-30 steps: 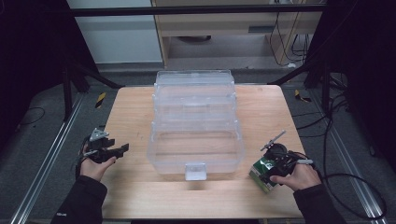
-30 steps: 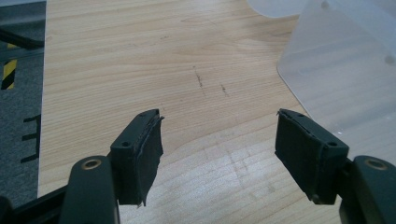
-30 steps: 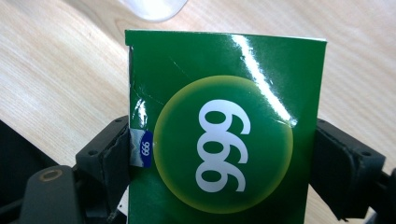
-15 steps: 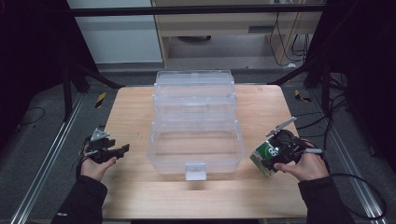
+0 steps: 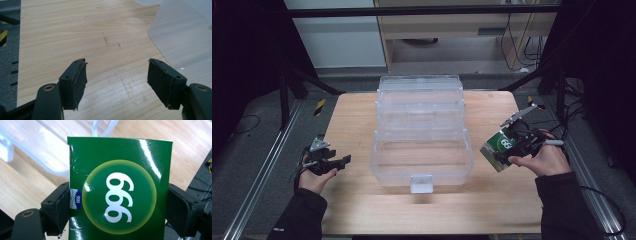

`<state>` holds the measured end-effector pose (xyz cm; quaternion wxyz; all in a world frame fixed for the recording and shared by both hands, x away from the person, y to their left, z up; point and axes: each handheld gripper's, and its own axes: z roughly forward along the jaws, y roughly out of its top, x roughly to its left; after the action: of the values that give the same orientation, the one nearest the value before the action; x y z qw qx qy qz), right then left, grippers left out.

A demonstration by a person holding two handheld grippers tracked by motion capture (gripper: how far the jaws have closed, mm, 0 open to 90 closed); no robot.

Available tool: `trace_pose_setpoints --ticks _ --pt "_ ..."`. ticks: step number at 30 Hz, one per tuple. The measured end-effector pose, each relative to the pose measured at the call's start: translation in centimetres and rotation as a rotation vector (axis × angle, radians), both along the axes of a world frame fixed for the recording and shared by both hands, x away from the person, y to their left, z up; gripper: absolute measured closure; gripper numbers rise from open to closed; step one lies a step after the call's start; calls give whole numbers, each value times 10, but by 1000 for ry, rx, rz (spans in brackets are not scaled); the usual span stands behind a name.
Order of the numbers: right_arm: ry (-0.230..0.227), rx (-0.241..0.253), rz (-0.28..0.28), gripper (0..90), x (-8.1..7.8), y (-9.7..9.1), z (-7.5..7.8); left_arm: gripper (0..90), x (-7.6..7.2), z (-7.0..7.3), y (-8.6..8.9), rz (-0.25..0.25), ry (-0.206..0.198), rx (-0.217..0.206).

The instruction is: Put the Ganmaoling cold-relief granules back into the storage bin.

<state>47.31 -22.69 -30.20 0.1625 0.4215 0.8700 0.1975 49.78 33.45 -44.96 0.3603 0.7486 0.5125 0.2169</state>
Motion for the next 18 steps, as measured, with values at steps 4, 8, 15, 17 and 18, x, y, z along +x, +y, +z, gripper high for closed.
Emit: trace_pose_setpoints --ticks 4,8,15,17,18 --pt "-28 6 37 175 6 6 12 307 0 0 0 1 -1 -3" --pt "-51 22 118 176 12 15 23 307 0 0 0 1 0 0" --pt "-64 20 269 176 20 30 32 307 0 0 0 -1 1 3" --pt "-58 23 298 176 23 33 32 307 0 0 0 -2 2 4" --pt "-59 20 313 176 25 35 32 306 0 0 0 -4 3 4"
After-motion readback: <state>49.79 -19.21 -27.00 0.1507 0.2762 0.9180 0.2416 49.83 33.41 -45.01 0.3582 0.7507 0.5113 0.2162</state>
